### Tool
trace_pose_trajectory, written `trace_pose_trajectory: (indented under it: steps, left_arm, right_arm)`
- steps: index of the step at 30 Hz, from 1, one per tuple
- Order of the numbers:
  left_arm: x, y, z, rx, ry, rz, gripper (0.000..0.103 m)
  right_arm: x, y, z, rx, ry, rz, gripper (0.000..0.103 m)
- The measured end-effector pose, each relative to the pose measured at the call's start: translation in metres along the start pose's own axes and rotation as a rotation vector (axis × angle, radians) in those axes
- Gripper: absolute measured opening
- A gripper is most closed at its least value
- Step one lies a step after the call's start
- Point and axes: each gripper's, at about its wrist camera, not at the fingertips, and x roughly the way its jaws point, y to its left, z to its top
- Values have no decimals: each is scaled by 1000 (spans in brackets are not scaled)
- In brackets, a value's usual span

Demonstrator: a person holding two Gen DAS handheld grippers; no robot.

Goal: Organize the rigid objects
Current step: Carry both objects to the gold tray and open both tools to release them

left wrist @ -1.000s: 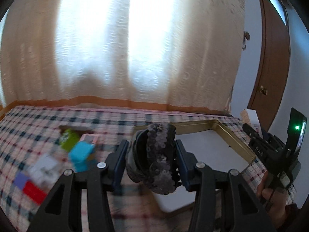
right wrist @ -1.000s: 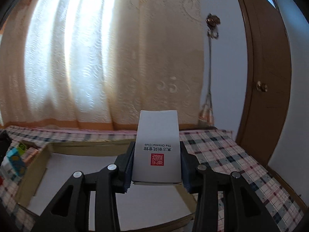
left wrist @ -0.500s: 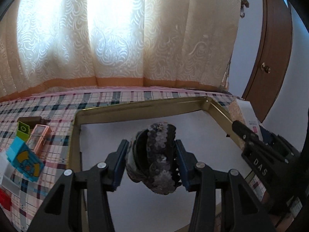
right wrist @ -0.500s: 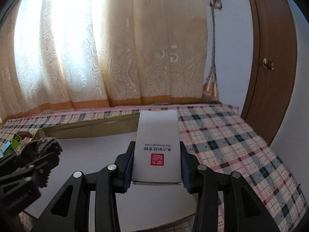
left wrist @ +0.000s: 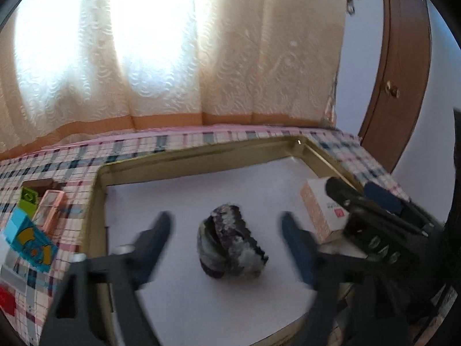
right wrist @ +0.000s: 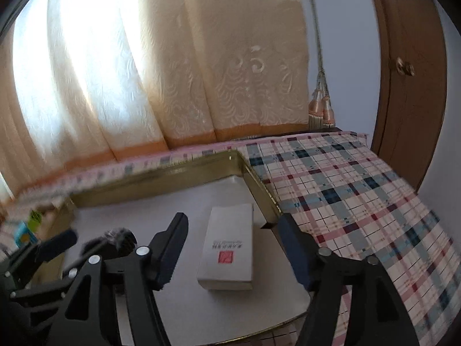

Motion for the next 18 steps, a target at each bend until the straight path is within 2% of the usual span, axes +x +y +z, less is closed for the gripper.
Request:
trace_pose_trajectory:
  steps: [1, 3, 5, 10, 13, 18]
  left_arm:
    - [-6, 5, 0, -17, -20, -5, 102]
    - [-20, 16, 3, -48, -68, -8, 102]
    - [-34, 30, 6, -75, -126, 21, 103]
    - [-54, 66, 7, -111, -214, 196, 103]
    - [-59, 82, 1, -98, -225, 282, 103]
    - [-62, 101, -13, -109, -211, 328, 103]
  right_arm:
    - [-2, -3, 1, 25, -10, 17, 73]
    - [-9, -8, 3, 60, -46, 19, 78]
    - [-18, -15, 5, 92, -98, 8, 80]
    - [-27, -34, 7, 193, -157, -7, 83]
    - [-27, -43, 7, 241, -169, -12, 83]
    - [-39, -42, 5, 231, -242, -41, 83]
